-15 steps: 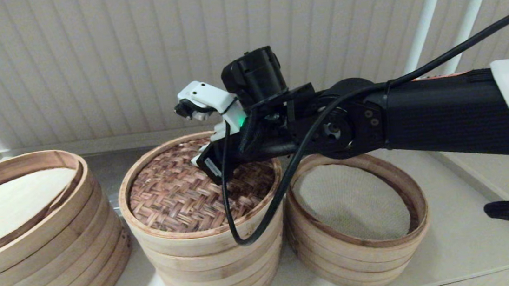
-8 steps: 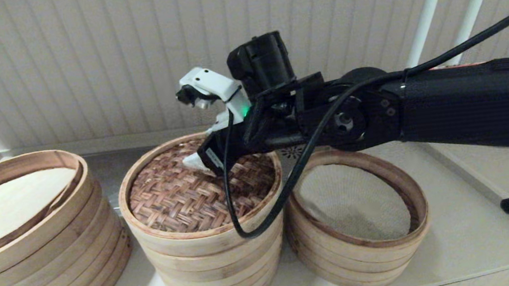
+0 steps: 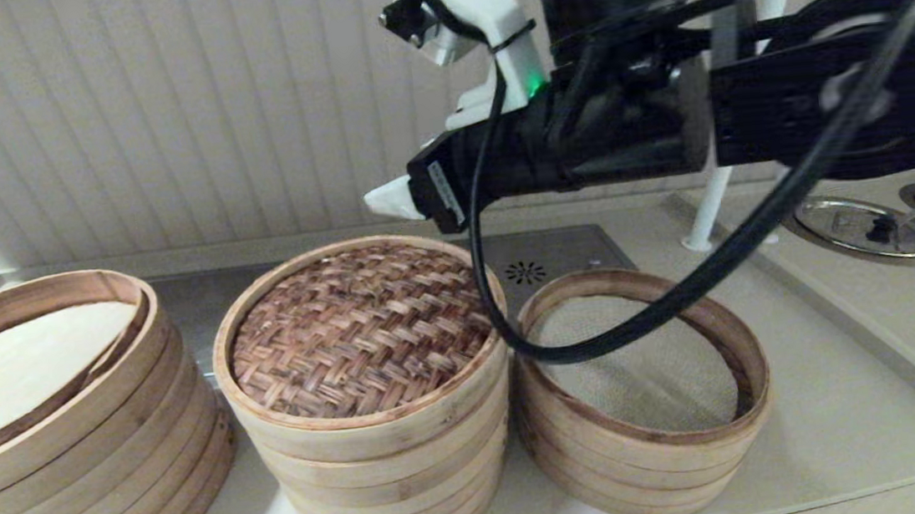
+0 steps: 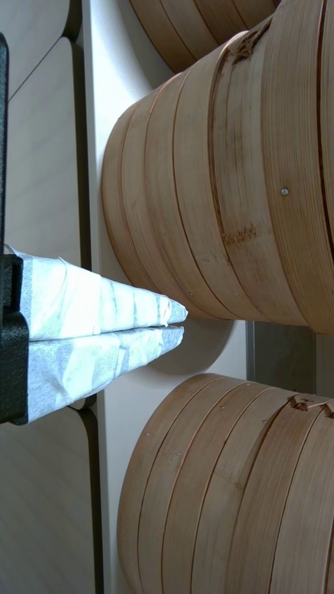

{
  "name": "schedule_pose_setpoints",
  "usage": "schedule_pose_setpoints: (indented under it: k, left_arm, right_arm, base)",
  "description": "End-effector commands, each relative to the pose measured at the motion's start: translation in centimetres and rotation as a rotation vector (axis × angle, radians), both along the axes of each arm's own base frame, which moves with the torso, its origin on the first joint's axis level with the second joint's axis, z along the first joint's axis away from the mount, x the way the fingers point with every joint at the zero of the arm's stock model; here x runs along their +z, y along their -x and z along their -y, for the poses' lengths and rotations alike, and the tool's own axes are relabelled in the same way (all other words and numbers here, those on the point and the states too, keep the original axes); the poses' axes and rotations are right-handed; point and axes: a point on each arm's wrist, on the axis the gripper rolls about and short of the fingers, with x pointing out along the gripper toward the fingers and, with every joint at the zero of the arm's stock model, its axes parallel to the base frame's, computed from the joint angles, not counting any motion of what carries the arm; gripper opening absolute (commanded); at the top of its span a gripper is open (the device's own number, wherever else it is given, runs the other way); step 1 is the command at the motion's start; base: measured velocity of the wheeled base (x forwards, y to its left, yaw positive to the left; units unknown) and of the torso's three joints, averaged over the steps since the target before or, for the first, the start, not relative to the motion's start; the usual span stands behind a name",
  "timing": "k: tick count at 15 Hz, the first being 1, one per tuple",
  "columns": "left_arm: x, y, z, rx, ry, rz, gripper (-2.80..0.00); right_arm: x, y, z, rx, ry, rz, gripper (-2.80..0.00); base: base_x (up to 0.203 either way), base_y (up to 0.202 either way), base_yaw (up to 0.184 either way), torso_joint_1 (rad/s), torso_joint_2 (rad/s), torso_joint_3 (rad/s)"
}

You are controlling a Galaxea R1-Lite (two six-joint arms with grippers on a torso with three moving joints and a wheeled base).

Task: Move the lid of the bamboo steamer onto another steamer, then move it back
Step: Pick up the steamer

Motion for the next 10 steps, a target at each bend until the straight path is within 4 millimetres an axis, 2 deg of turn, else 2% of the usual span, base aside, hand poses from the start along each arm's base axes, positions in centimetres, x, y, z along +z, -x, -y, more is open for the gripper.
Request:
schedule_pose_setpoints:
  k: [1,4,7,10]
  left_arm:
    - [0.0,0.0,0.0,0.000,0.000,-0.002,-2.80]
    - [0.0,0.0,0.0,0.000,0.000,-0.002,-2.80]
    - [0.0,0.0,0.0,0.000,0.000,-0.003,-2.80]
    - [0.0,0.0,0.0,0.000,0.000,-0.002,-2.80]
  right_arm:
    - [2.9,2.5,3.8,-0.037,-0.051,0.047,-2.80]
    - [4.0,4.6,9.3,-0.147,-0.097,0.041,-2.80]
    - [3.9,7.0,15.7,-0.315,-0.119,0.049,-2.80]
    - [1.8,10.7,21.7,-0.537,-0.127,0.039,-2.80]
  base:
    - [0.000,0.000,0.000,0.000,0.00,0.000]
    - [0.000,0.000,0.000,0.000,0.00,0.000]
    - [0.000,0.000,0.000,0.000,0.00,0.000]
    - [0.000,0.000,0.000,0.000,0.00,0.000]
